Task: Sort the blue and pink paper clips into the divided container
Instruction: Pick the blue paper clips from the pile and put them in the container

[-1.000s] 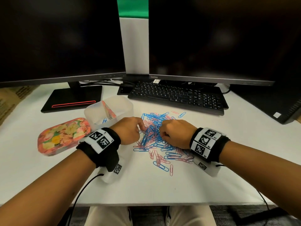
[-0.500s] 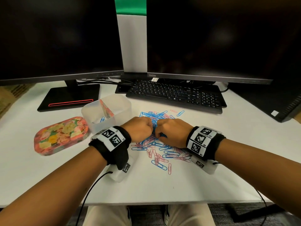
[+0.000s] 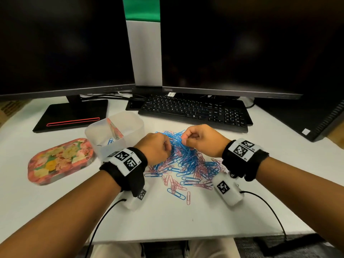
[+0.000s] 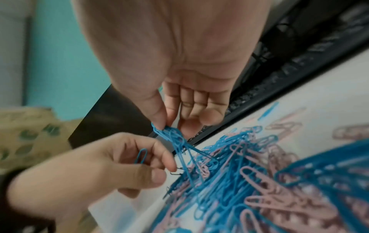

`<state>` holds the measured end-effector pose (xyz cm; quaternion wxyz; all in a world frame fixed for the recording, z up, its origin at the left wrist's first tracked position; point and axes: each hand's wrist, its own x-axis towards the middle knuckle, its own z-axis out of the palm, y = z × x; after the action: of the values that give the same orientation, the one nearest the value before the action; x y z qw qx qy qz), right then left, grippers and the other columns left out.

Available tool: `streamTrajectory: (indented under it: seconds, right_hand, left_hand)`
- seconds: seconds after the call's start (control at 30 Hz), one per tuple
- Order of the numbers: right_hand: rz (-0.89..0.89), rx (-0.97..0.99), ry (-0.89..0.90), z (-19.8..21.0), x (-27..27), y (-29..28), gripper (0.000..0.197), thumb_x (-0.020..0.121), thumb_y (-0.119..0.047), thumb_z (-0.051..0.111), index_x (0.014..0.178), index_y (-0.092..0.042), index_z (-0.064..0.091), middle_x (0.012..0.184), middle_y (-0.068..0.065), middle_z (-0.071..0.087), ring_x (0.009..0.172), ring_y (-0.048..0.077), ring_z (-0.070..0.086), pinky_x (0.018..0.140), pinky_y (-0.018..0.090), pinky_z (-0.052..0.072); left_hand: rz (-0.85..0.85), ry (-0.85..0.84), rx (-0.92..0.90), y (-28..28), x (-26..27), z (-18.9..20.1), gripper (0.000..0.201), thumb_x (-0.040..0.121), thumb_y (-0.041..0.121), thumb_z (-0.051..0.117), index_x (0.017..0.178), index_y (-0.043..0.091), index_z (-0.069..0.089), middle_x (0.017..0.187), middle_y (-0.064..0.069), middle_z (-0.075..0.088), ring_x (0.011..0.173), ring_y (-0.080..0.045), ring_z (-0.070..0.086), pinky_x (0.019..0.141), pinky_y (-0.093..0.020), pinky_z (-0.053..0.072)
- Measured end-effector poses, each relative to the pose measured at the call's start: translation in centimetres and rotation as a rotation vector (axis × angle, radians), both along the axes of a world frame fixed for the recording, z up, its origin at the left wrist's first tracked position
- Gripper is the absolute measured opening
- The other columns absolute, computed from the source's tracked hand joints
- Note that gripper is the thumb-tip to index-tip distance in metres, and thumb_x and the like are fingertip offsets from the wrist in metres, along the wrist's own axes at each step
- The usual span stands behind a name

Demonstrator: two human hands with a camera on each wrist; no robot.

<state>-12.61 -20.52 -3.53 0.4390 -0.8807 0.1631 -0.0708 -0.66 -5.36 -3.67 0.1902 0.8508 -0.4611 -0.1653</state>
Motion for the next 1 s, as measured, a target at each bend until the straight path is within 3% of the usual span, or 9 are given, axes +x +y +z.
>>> streamTrajectory:
  seconds: [0.1,0.23,0.37,0.47,0.67,0.77,1.0]
  right_hand:
    - [-0.058,0.176,0.004,0.0,-0.1,-0.4,0.017,0.091,-0.008,0.062,0.077,-0.017,0.064,0.066,-0.003,0.064,0.054,0.006,0.058,0.046,0.019,0.042]
    - [-0.110,0.264,0.048,-0.3,-0.1,-0.9,0.014,0.092,-0.009,0.060,0.080,-0.015,0.061,0.074,0.005,0.064,0.055,0.009,0.057,0.045,0.021,0.039]
    - [-0.173,0.308,0.035,-0.3,-0.2,-1.1,0.013,0.091,-0.003,0.059,0.081,-0.012,0.061,0.069,0.002,0.062,0.055,0.012,0.053,0.043,0.020,0.040]
    - [-0.206,0.325,0.020,0.0,-0.2,-1.1,0.010,0.089,0.001,0.060,0.097,-0.005,0.063,0.069,0.004,0.063,0.057,0.014,0.053,0.041,0.018,0.041]
    - [-0.239,0.416,0.026,0.2,-0.6,-1.5,0.019,0.092,0.003,0.055,0.109,0.000,0.062,0.082,0.016,0.062,0.057,0.017,0.060,0.045,0.021,0.052]
    - [-0.226,0.528,0.032,0.1,-0.7,-1.5,0.015,0.094,0.003,0.050,0.105,-0.004,0.059,0.080,0.012,0.061,0.058,0.017,0.069,0.049,0.027,0.057]
    - [-0.239,0.594,0.053,0.8,-0.8,-1.4,0.017,0.096,0.002,0.044,0.103,-0.006,0.058,0.078,0.011,0.058,0.064,0.025,0.068,0.062,0.040,0.060]
  left_hand:
    - [0.014,0.004,-0.025,-0.4,-0.1,0.0,0.014,0.083,0.018,0.065,0.097,0.022,0.065,0.074,0.010,0.055,0.074,-0.015,0.053,0.069,-0.021,0.039]
    - [-0.008,-0.005,0.002,-1.0,-0.2,0.2,0.016,0.083,0.021,0.069,0.099,0.023,0.067,0.085,0.004,0.058,0.080,-0.017,0.055,0.072,-0.021,0.039]
    - [-0.059,-0.012,0.060,-1.5,-0.6,0.3,0.012,0.082,0.020,0.068,0.094,0.024,0.070,0.079,0.008,0.056,0.079,-0.014,0.055,0.072,-0.021,0.041]
    - [-0.106,-0.045,0.097,-1.9,-1.0,0.4,0.010,0.083,0.022,0.069,0.093,0.024,0.069,0.073,0.014,0.053,0.079,-0.015,0.056,0.071,-0.022,0.041]
    - [-0.111,-0.188,0.148,-2.7,-2.2,0.0,0.014,0.080,0.033,0.072,0.086,0.022,0.068,0.090,0.001,0.067,0.087,-0.022,0.064,0.073,-0.029,0.049]
    - [-0.136,-0.248,0.204,-2.9,-2.7,-0.2,0.017,0.082,0.030,0.069,0.091,0.016,0.065,0.098,-0.006,0.068,0.091,-0.028,0.064,0.078,-0.036,0.054]
    - [-0.132,-0.233,0.227,-2.6,-2.4,-0.4,0.017,0.086,0.022,0.056,0.097,0.015,0.065,0.104,-0.007,0.067,0.095,-0.029,0.063,0.084,-0.040,0.055]
